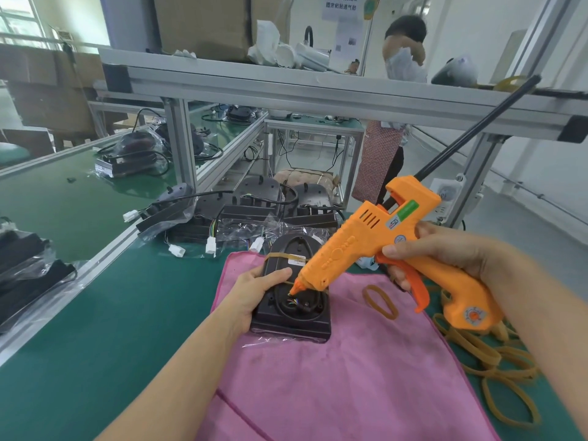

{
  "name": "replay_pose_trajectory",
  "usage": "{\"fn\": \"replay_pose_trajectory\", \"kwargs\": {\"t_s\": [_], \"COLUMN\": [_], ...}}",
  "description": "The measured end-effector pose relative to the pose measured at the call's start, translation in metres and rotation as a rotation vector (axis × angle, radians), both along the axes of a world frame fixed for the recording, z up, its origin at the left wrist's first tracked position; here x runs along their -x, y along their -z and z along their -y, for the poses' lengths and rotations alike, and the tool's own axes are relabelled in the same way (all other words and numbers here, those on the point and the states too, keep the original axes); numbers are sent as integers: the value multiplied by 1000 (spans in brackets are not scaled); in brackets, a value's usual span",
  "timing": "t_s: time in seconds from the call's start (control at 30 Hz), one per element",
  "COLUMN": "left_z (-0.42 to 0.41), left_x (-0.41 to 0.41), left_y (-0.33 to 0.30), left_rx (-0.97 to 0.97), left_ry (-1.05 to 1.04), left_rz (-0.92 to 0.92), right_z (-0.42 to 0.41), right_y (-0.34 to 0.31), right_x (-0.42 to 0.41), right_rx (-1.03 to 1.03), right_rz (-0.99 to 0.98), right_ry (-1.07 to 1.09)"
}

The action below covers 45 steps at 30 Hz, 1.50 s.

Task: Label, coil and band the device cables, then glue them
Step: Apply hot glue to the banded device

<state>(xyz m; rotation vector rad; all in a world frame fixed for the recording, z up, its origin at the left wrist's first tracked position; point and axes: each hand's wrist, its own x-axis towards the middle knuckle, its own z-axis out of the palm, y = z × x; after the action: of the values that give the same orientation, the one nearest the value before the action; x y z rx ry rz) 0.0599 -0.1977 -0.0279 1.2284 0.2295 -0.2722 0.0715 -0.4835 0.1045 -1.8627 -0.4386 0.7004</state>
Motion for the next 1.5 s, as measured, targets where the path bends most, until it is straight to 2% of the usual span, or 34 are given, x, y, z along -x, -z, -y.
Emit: {"fn": "replay_pose_trajectory", "kwargs": {"t_s": [1.17, 1.33, 1.5], "left_z": [1, 0, 0], "left_x": [3, 4, 3], "left_y": [-1, -1, -1], "left_rx": [6, 13, 4], "left_ry": [-13, -12, -17], "left_rz": [11, 13, 24], "right_z": [0, 9, 15], "right_y": [-3, 12, 16], "right_x": [1, -4, -2], "right_rx": [11, 31, 34], "right_rz": [-38, -41, -34], "right_ry": [-21, 196, 237]}}
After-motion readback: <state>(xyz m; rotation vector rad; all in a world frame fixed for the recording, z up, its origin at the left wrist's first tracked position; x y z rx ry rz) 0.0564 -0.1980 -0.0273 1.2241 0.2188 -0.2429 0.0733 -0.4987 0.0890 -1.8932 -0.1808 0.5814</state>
